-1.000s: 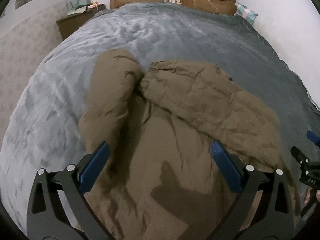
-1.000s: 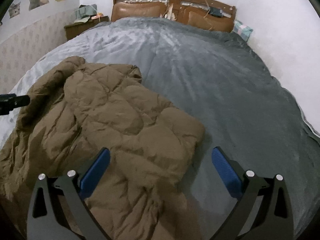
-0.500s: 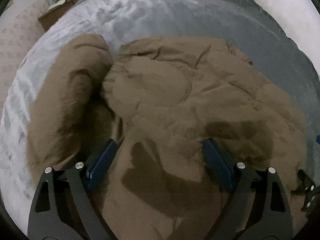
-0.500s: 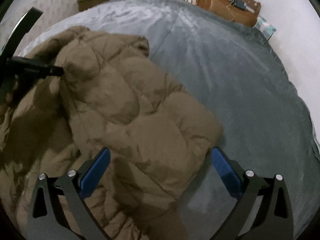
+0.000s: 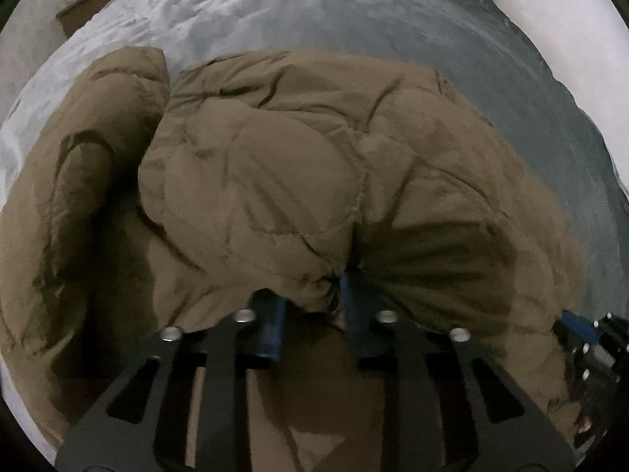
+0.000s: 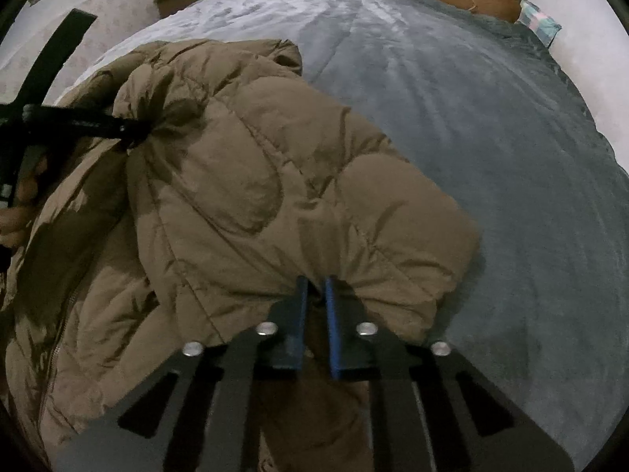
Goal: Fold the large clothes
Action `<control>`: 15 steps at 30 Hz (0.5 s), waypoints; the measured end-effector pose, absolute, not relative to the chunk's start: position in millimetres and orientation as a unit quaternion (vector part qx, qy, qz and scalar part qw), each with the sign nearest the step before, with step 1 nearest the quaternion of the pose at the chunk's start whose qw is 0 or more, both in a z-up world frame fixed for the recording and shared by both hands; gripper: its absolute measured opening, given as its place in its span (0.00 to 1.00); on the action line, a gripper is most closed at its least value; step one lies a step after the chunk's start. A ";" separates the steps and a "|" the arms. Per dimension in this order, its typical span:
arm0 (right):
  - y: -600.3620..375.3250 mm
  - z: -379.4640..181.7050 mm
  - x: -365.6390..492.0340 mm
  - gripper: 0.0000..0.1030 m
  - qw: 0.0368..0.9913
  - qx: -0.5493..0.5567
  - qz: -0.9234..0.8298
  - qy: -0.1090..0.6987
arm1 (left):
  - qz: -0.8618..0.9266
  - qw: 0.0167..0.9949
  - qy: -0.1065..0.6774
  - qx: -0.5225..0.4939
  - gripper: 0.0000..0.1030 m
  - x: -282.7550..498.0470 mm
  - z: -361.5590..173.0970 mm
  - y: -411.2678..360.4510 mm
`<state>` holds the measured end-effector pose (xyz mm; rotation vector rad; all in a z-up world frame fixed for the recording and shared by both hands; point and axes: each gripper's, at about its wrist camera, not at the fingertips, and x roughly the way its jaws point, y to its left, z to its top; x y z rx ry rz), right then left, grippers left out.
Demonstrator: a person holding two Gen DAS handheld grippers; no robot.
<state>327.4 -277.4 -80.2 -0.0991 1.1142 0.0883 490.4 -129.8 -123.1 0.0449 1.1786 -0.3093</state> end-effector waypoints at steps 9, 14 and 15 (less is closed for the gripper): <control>-271.5 -66.3 306.6 0.01 0.846 -0.091 0.038 0.523 | -0.117 0.822 0.550 0.088 0.03 446.4 -115.2 -126.2; -277.5 -54.7 289.2 0.01 0.841 -0.096 0.035 0.531 | -0.103 0.812 0.556 0.141 0.03 399.5 -107.1 -115.7; -277.5 -53.6 286.5 0.01 0.840 -0.095 0.037 0.533 | -0.101 0.810 0.558 0.149 0.03 390.1 -106.3 -113.1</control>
